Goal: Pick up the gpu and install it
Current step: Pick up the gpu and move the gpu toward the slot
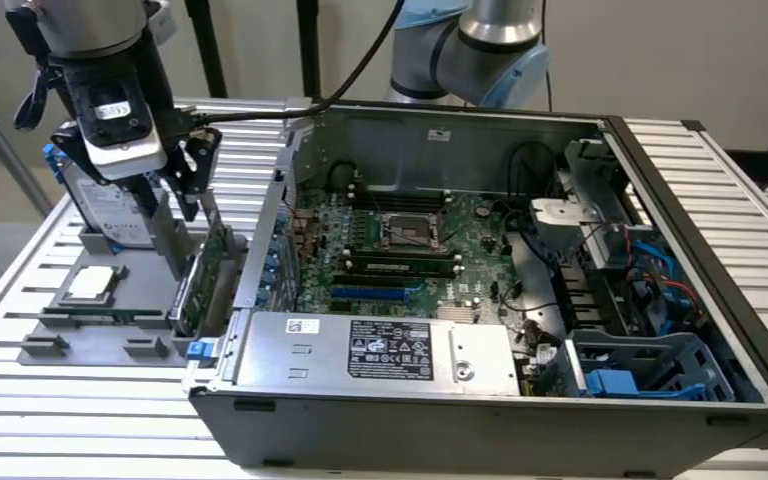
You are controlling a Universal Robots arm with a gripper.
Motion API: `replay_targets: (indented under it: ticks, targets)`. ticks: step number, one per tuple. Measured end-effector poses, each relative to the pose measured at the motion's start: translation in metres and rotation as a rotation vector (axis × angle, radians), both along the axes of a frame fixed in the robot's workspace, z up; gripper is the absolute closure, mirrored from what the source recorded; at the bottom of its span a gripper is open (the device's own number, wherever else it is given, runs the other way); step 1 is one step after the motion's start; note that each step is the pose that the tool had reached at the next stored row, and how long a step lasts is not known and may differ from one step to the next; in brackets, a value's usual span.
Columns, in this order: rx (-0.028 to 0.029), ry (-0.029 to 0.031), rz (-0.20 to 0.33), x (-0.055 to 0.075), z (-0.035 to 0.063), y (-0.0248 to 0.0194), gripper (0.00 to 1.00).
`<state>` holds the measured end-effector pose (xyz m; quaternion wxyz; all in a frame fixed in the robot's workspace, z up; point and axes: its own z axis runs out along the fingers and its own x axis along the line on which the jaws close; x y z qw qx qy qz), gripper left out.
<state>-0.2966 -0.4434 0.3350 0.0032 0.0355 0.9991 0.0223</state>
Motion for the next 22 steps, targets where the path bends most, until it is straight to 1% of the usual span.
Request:
replay_targets:
  ticks: [5,6,12,22]
  targets:
    - [0.0001,-0.0001,0.000,0.000,-0.0091,-0.0024,1.00]
    - [0.0001,-0.0001,0.000,0.000,-0.0111,-0.0029,0.00]
    - [0.0001,-0.0001,0.000,0.000,-0.0219,-0.0046,0.00]
    - [0.0000,-0.0002,0.000,0.000,-0.0401,-0.0046,0.00]
